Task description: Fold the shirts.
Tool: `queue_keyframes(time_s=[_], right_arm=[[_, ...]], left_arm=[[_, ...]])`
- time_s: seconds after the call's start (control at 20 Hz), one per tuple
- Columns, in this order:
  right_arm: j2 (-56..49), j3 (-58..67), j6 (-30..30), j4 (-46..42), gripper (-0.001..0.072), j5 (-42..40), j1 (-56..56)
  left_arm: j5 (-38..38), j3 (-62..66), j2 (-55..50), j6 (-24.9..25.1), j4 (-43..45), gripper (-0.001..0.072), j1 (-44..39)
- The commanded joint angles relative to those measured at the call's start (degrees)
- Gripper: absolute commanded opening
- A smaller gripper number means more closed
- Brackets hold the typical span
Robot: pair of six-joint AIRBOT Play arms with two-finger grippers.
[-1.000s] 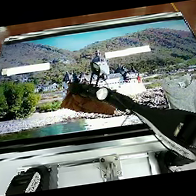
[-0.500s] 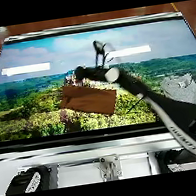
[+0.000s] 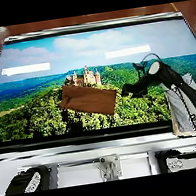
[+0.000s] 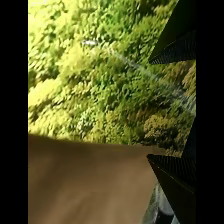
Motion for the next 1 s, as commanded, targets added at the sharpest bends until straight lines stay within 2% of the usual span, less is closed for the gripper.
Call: queue_keyframes(time_s=[0.0, 0.2, 0.4, 0.55, 0.6, 0.65, 0.7, 0.75, 0.95], right_arm=[[-3.34, -4.37, -1.42, 8.02, 0.0676, -4.33, 0.22], [-6.69, -4.37, -12.83, 22.08, 0.0676, -10.08, 5.40], [-7.98, -4.33, -13.99, 24.57, 0.0676, -14.56, 8.46], [-10.40, -4.33, -14.62, 27.02, 0.0670, -14.47, 10.43], [-10.60, -4.31, -16.39, 28.46, 0.0555, -14.45, 10.82], [-10.45, -4.11, -17.77, 29.00, 0.0361, -14.43, 10.93], [-10.12, -3.26, -17.86, 28.65, 0.0102, -14.14, 10.78], [-9.68, -1.79, -18.25, 28.68, 0.0079, -13.22, 10.25], [-4.35, 7.43, -21.42, 28.57, 0.0074, -5.01, 3.96]], left_arm=[[-0.68, 0.00, -0.07, 0.39, -0.02, 0.0043, -0.04], [-0.68, 0.00, -0.07, 0.37, -0.02, 0.0043, -0.04], [-0.63, 0.00, -0.13, 0.37, -0.02, 0.0042, -0.04], [-0.63, 0.00, -0.15, 0.37, -0.02, 0.0043, -0.04], [-0.63, 0.00, -0.15, 0.37, -0.02, 0.0043, -0.04], [-0.61, 0.00, -0.15, 0.37, -0.02, 0.0042, -0.04], [-0.61, 0.00, -0.17, 0.37, -0.02, 0.0043, -0.04], [-0.61, 0.00, -0.17, 0.37, -0.02, 0.0043, -0.04], [-0.61, 0.00, -0.17, 0.35, -0.02, 0.0043, -0.04]])
